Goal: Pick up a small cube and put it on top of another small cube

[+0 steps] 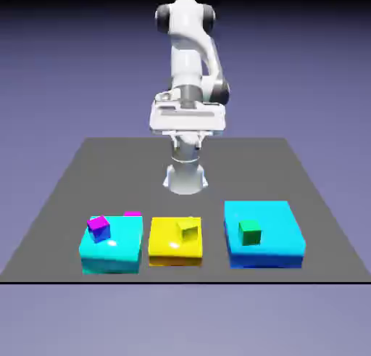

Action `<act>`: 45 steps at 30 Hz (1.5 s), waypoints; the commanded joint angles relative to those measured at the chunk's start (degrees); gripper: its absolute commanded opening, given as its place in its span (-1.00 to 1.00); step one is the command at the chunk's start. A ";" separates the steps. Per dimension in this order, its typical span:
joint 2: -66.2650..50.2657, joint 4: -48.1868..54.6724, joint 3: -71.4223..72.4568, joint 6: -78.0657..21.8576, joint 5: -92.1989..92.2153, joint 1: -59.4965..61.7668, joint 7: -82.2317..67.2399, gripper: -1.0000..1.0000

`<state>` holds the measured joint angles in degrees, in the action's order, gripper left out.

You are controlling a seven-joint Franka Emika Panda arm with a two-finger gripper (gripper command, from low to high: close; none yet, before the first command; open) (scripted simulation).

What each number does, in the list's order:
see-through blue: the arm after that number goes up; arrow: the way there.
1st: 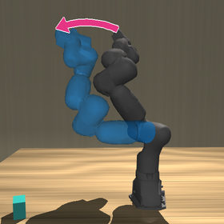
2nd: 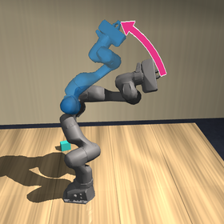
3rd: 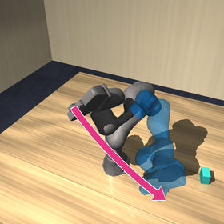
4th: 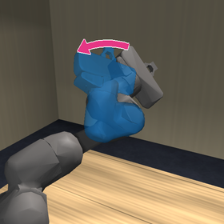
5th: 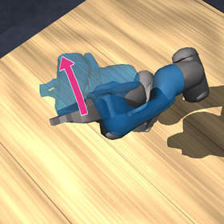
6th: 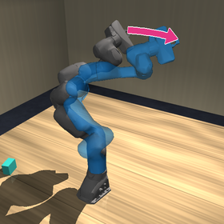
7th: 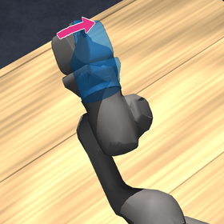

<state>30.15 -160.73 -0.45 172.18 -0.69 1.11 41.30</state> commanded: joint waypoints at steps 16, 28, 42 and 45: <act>-33.23 3.50 -5.84 -22.32 -8.93 23.10 -14.72 0.00; -37.25 3.67 -6.10 -18.46 -9.32 23.11 -14.36 -1.00; -41.77 19.72 -2.46 -44.89 13.46 39.77 -3.37 -1.00; -45.45 25.89 -2.92 -52.36 20.43 43.44 -0.64 -1.00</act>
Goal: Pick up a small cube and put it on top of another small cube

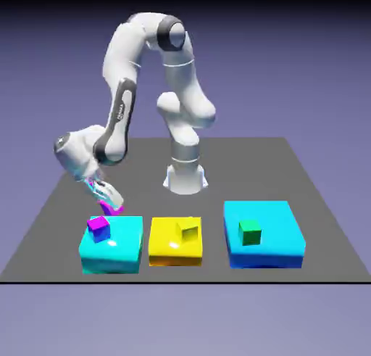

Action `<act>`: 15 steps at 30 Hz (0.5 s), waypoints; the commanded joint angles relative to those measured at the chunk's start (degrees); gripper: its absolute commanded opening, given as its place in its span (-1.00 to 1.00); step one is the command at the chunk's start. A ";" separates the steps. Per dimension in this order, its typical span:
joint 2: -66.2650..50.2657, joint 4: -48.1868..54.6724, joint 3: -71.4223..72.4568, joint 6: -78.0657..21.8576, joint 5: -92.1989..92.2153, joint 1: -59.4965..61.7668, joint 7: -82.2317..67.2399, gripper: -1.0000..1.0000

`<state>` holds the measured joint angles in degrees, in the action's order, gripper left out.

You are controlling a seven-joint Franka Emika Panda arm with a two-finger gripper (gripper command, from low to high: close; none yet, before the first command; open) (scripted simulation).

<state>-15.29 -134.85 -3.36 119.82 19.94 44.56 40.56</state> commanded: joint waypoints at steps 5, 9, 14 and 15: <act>-6.12 10.31 -0.80 -12.46 11.40 6.05 4.63 -1.00; -6.02 13.11 -4.34 -13.98 10.77 0.96 2.51 -1.00; -3.97 13.91 -9.95 -11.95 5.58 -9.42 -2.69 -1.00; -3.56 14.06 -11.07 -11.55 4.54 -11.50 -3.72 -1.00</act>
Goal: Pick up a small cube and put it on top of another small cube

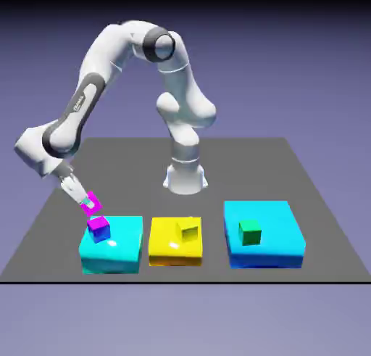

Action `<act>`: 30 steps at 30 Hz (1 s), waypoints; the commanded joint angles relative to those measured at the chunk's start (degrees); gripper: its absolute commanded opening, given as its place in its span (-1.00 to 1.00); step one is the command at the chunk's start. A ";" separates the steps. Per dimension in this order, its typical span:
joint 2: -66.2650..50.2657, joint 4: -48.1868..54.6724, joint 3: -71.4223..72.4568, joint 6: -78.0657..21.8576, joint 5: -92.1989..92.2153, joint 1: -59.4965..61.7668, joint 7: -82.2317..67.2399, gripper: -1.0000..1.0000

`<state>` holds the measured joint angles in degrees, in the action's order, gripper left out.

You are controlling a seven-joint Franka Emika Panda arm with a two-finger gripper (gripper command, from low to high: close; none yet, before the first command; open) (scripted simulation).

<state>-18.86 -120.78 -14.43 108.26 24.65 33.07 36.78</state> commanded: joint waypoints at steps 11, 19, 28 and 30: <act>4.50 1.74 -12.33 4.46 -11.59 -22.84 -11.37 -1.00; 7.77 3.01 -21.30 7.70 -19.90 -39.45 -19.67 -1.00; 1.27 -1.09 -23.62 17.54 -18.30 -42.98 -25.76 -1.00; 1.27 -1.09 -23.62 17.54 -18.30 -42.98 -25.76 1.00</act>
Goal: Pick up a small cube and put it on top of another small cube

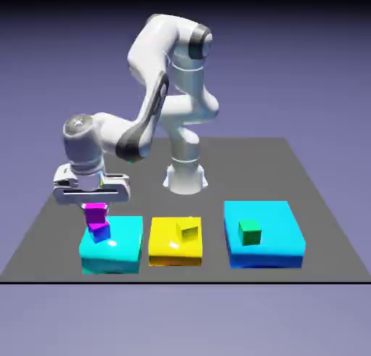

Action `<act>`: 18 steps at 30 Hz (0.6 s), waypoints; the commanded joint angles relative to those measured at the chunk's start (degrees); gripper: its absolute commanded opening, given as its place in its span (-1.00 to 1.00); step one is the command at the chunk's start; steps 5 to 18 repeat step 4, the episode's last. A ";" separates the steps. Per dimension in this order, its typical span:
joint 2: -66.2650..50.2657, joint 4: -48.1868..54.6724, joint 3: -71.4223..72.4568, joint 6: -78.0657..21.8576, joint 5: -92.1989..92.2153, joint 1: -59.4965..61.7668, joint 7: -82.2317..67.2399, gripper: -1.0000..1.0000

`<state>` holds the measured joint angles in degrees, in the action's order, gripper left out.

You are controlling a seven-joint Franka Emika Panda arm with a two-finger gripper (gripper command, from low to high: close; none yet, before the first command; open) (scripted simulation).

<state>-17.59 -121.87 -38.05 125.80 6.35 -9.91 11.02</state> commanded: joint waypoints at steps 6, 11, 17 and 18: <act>5.44 4.99 -1.94 -9.40 -3.97 -2.03 2.59 1.00; 5.44 4.99 -1.94 -9.40 -3.97 -2.03 2.59 1.00; 5.44 4.99 -1.94 -9.40 -3.97 -2.03 2.59 1.00; 5.44 4.99 -1.94 -9.40 -3.97 -2.03 2.59 1.00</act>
